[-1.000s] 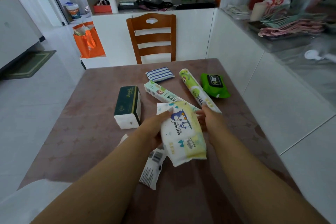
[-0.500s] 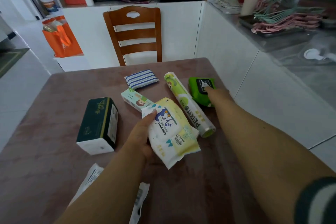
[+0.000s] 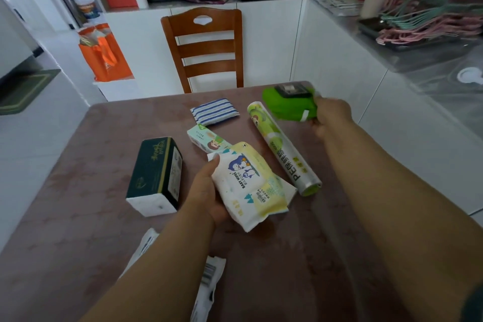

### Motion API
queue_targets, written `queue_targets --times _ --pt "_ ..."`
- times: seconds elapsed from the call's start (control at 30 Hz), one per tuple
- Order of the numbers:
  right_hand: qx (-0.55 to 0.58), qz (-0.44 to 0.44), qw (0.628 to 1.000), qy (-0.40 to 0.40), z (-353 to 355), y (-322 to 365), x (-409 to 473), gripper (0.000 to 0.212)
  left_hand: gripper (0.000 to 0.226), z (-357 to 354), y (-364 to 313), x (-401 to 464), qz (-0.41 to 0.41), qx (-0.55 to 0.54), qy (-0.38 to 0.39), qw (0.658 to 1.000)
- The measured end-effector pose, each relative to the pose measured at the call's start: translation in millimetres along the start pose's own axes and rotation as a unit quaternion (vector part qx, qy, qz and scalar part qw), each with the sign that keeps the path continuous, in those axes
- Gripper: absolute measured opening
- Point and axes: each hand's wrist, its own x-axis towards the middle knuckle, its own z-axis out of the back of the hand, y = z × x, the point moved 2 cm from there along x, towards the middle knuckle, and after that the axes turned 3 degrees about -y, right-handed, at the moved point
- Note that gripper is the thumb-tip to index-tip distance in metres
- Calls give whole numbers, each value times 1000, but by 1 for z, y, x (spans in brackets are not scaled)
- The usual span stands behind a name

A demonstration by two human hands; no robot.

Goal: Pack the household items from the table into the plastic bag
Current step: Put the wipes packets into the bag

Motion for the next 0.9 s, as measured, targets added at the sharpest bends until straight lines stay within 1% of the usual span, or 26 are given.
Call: queue_targets --times 0.03,0.1,0.13,0.17,0.23,0.27,0.3,0.33,0.37,0.4,0.43,0.47,0.5,0.53,0.57,0.6,0.67,0.7,0.73,0.8,0.83,0.87,0.9 --pt "2 24 999 30 -3 8 -18 15 59 -2 -1 -4 -4 -4 5 1000" --pt "2 68 994 80 -4 20 -64 20 71 -6 -3 -15 -16 -19 32 999" --pt "-14 81 991 101 -2 18 -85 20 79 -9 -5 -21 -20 -24 59 998" --pt "-46 93 988 115 0 10 -104 21 87 -13 -7 -29 -25 -24 89 995" --pt "-166 140 968 129 8 -12 -140 26 95 -21 -9 -50 -35 -16 133 990" --pt "-218 174 951 129 13 -22 -154 32 91 -25 -9 -61 -40 2 141 989" --pt "-253 192 939 132 16 -30 -163 37 82 -27 -8 -71 -48 30 135 989" --pt "-261 195 935 138 20 -33 -172 38 72 -28 -6 -82 -61 57 121 989" --pt "-251 185 938 153 24 -32 -176 34 64 -28 -5 -92 -73 79 104 989" --pt "-234 156 944 173 26 -27 -182 28 60 -26 -6 -102 -84 97 94 987" --pt "-213 109 951 197 28 -21 -189 33 58 -25 -6 -113 -94 113 85 985" --pt "-188 48 952 239 29 -16 -196 52 55 -24 -7 -125 -101 130 80 983" --pt "-150 -15 943 297 30 -12 -208 73 50 -25 -9 -138 -104 149 77 980" --pt "-106 -71 928 350 30 -8 -223 80 44 -26 -11 -152 -106 170 75 977" --pt "-58 -107 915 385 29 -7 -237 73 38 -29 -12 -166 -106 190 76 973" --pt "-11 -133 900 414 29 -7 -252 60 35 -31 -12 -180 -105 213 75 968" --pt "60 -158 877 450 32 -12 -282 36 31 -31 -13 -207 -115 282 53 951" --pt "83 -162 869 460 34 -18 -296 30 33 -27 -14 -222 -124 325 32 937" --pt "98 -165 865 463 37 -24 -309 28 43 -22 -15 -238 -129 372 4 919" --pt "97 -160 875 447 43 -36 -334 34 80 -4 -17 -270 -125 464 -66 875" --pt "90 -157 877 444 46 -42 -347 38 93 8 -17 -285 -115 500 -95 853" --pt "87 -156 876 449 51 -47 -360 36 97 19 -18 -300 -106 526 -116 836" --pt "83 -158 872 456 56 -51 -373 31 90 29 -18 -314 -102 541 -124 826"
